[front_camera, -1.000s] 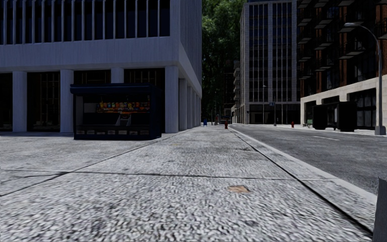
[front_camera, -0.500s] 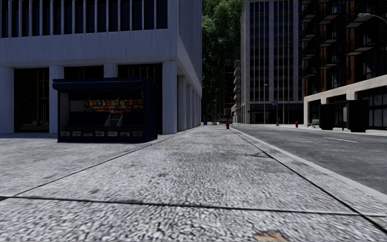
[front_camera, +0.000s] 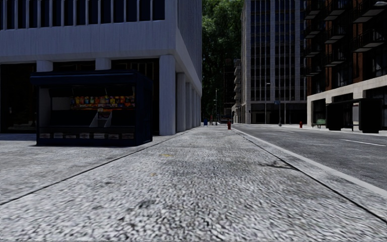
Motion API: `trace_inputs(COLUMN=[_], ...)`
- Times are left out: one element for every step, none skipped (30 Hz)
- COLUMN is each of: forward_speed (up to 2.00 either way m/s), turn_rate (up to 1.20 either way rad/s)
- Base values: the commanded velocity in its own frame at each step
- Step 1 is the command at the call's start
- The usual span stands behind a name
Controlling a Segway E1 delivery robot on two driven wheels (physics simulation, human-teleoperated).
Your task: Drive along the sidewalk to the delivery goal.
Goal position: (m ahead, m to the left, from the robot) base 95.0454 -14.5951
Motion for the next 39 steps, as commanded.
trace_inputs(forward_speed=[2.0, 2.0, 2.0, 2.0, 2.0, 2.0, 2.0, 2.0, 2.0, 2.0, 2.0, 2.0, 2.0, 2.0, 2.0, 2.0, 2.0, 2.0, 2.0, 2.0, 2.0, 2.0, 2.0, 2.0, 2.0, 2.0, 2.0, 2.0, 2.0, 2.0, 2.0, 2.0, 2.0, 2.0, 2.0, 2.0, 2.0, 2.0, 2.0], turn_rate=[0.0, 0.0, 0.0, 0.0, 0.0, 0.0, 0.0, 0.0, 0.0, 0.0, 0.0, 0.0, 0.0, 0.0, 0.0, 0.0, 0.0, 0.0, 0.0, 0.0, 0.0, 0.0, 0.0, 0.0, 0.0, 0.0, 0.0, 0.0, 0.0, 0.0, 0.0, 0.0, 0.0, 0.0, 0.0, 0.0, -0.01, -0.04, -0.07])
